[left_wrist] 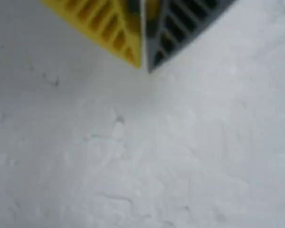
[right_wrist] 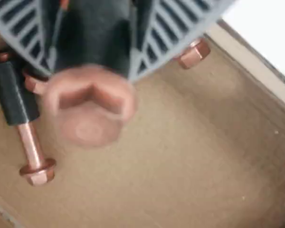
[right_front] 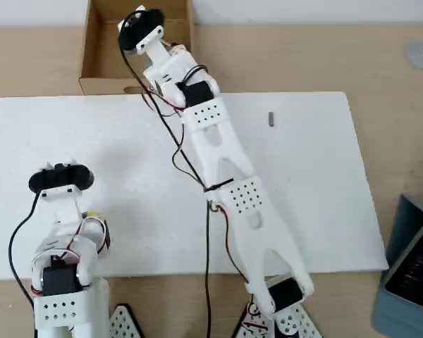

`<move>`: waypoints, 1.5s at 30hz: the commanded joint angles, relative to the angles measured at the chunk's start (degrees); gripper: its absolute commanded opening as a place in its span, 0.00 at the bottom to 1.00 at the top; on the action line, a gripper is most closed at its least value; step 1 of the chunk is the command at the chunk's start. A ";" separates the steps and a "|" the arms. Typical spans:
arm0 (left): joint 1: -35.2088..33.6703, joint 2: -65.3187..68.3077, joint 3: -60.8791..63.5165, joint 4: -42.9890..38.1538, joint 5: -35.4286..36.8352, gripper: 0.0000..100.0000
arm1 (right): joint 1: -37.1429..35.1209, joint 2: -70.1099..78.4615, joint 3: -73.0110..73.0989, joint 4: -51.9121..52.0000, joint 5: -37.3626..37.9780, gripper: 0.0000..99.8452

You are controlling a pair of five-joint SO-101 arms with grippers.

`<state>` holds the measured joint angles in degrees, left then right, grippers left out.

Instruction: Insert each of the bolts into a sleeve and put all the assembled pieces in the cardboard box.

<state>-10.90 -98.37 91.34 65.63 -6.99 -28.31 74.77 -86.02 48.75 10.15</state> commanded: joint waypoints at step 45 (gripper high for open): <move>-0.26 -0.40 -0.26 -0.09 -0.18 0.00 | 9.80 -32.92 -9.54 45.01 0.09 0.01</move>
<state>-10.90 -98.37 91.34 65.63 -6.99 -20.57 49.98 -92.62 88.22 10.15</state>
